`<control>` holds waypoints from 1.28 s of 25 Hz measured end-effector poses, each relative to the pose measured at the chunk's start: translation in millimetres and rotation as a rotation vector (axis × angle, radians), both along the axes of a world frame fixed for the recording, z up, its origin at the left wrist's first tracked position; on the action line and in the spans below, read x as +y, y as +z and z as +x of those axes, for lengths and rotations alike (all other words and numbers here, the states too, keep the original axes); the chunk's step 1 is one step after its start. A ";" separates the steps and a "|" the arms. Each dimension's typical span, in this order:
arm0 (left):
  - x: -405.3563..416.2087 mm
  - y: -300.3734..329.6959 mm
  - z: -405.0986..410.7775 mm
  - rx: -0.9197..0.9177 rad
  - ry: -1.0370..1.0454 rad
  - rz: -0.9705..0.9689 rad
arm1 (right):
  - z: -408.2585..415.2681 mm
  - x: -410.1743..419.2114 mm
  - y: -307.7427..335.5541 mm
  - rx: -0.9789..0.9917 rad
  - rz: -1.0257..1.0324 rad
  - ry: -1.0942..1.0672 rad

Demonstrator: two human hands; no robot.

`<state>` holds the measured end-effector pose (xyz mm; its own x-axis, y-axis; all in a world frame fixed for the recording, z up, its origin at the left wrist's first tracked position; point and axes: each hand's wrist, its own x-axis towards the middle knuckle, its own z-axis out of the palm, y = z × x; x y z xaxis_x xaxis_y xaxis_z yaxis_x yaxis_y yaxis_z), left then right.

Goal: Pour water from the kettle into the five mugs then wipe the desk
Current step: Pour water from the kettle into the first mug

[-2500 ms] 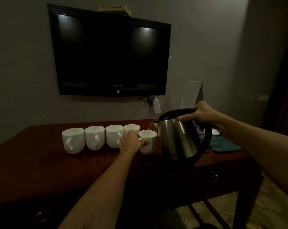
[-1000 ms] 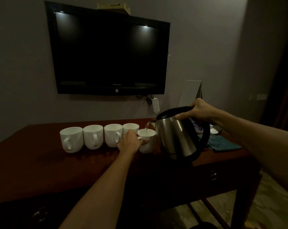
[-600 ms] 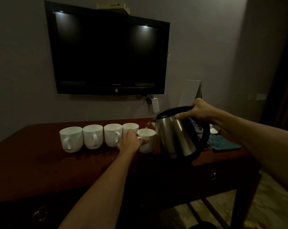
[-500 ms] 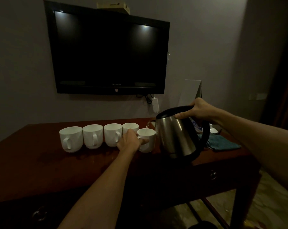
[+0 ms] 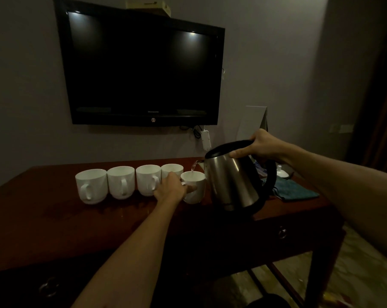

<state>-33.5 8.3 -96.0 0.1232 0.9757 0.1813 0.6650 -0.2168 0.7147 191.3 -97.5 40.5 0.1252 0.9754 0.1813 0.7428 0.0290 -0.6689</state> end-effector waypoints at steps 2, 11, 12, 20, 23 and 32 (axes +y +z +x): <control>-1.3 0.6 0.3 0.008 -0.003 0.005 | 1.3 0.5 -0.4 0.005 0.002 -0.004; -12.0 5.8 2.1 0.017 0.009 0.000 | 2.9 -2.0 -2.6 0.012 0.011 -0.021; -13.7 6.8 1.7 0.020 0.011 0.000 | 2.5 -1.8 -2.3 0.011 0.010 -0.017; -12.9 6.9 1.6 0.026 0.010 -0.006 | 5.4 0.7 -3.4 -0.007 0.012 -0.018; -13.9 6.9 1.5 0.024 0.019 0.004 | 5.9 0.5 -4.3 0.000 0.020 -0.019; -15.0 7.8 2.6 0.020 0.024 0.013 | 4.6 1.8 -1.6 -0.003 -0.005 -0.018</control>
